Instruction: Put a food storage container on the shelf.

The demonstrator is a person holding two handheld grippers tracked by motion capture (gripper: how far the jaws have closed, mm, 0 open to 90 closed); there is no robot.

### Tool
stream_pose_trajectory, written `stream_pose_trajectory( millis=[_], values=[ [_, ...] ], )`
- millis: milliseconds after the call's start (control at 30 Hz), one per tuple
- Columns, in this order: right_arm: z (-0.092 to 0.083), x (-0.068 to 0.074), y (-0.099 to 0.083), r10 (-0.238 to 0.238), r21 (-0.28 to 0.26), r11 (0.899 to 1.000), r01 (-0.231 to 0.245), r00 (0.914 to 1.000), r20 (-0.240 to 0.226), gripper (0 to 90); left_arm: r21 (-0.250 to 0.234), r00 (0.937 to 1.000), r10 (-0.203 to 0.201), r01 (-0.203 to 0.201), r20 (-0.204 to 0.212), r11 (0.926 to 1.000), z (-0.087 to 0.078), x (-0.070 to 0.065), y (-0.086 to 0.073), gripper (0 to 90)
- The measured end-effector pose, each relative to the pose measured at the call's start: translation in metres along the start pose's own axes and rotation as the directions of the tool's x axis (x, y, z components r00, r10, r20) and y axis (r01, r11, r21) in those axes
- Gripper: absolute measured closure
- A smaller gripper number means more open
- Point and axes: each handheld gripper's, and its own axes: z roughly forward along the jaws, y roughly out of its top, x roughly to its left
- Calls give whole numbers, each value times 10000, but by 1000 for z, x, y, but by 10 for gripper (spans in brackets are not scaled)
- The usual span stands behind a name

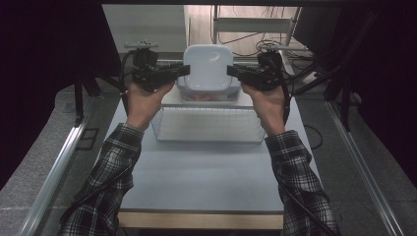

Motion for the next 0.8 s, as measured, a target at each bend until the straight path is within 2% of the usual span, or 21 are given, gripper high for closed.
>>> stream_pose_trajectory(
  millis=[100,300,533,600,700,800],
  values=[
    [2,-1,1,-26,-23,10000,26,10000,42,691,58,9999,112,-112,-34,9999,3,1,3,652],
    [11,0,3,-320,125,9994,314,9986,432,619,76,9998,144,-144,-107,9999,10,3,5,589],
    [17,-5,5,-31,112,9999,26,9992,398,570,241,9996,132,-125,-269,9996,20,8,4,568],
    [18,-6,6,-77,112,9999,71,9986,526,559,211,9996,31,-25,-266,9998,21,10,5,561],
    [20,-5,8,-255,163,9996,242,9964,812,521,189,9985,94,-84,-533,9998,23,11,7,527],
    [22,-5,10,-305,167,9994,290,9945,1007,504,231,9980,61,-46,-625,9997,24,13,9,486]
  ],
)
